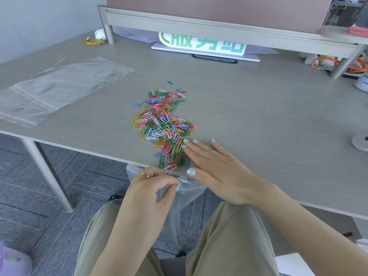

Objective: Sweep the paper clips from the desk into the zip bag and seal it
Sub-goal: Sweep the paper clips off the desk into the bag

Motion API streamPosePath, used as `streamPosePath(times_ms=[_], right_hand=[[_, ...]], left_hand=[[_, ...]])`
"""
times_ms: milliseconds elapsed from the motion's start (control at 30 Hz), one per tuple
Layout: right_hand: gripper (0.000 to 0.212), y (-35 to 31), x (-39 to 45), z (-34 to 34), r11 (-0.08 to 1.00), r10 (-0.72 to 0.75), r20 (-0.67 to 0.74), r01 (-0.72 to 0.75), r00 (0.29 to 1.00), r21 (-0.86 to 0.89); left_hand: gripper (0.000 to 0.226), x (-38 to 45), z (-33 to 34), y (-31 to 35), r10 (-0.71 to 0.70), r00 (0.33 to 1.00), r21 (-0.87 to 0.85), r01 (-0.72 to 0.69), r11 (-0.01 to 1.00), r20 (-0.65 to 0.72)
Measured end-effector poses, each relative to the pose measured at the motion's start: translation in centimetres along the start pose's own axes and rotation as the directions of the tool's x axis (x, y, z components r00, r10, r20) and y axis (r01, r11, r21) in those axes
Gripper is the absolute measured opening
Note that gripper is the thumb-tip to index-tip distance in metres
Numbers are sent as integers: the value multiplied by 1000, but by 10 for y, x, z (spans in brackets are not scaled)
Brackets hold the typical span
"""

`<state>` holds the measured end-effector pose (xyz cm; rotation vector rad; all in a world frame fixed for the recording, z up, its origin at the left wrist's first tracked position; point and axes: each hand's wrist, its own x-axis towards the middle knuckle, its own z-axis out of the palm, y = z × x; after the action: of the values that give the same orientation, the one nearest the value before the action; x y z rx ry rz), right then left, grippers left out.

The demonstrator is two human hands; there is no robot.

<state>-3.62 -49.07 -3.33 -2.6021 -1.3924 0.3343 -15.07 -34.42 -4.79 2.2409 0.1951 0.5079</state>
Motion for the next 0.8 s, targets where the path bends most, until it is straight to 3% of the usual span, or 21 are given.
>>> streamPosePath(times_ms=[300, 500, 633, 700, 800], right_hand=[[78, -21, -14, 14, 987, -150, -20, 148, 989, -61], [77, -21, -12, 9, 988, -155, -2, 155, 988, -15], [84, 12, 13, -6, 997, -45, -92, 50, 995, 50], [78, 31, 30, -12, 990, 66, -130, -49, 989, 130], [76, 47, 47, -16, 963, 183, -102, -158, 978, 216]], left_hand=[[11, -2, 0, -5, -2, 1000, 7, 2, 1000, 5], [12, -2, -2, -7, -10, 1000, 14, 9, 1000, 22], [12, 0, -3, -7, -17, 1000, 4, 17, 1000, 8], [11, 0, -3, -8, -17, 1000, 4, 17, 1000, -1], [10, 1, -2, -9, -19, 1000, 10, 19, 1000, -11]])
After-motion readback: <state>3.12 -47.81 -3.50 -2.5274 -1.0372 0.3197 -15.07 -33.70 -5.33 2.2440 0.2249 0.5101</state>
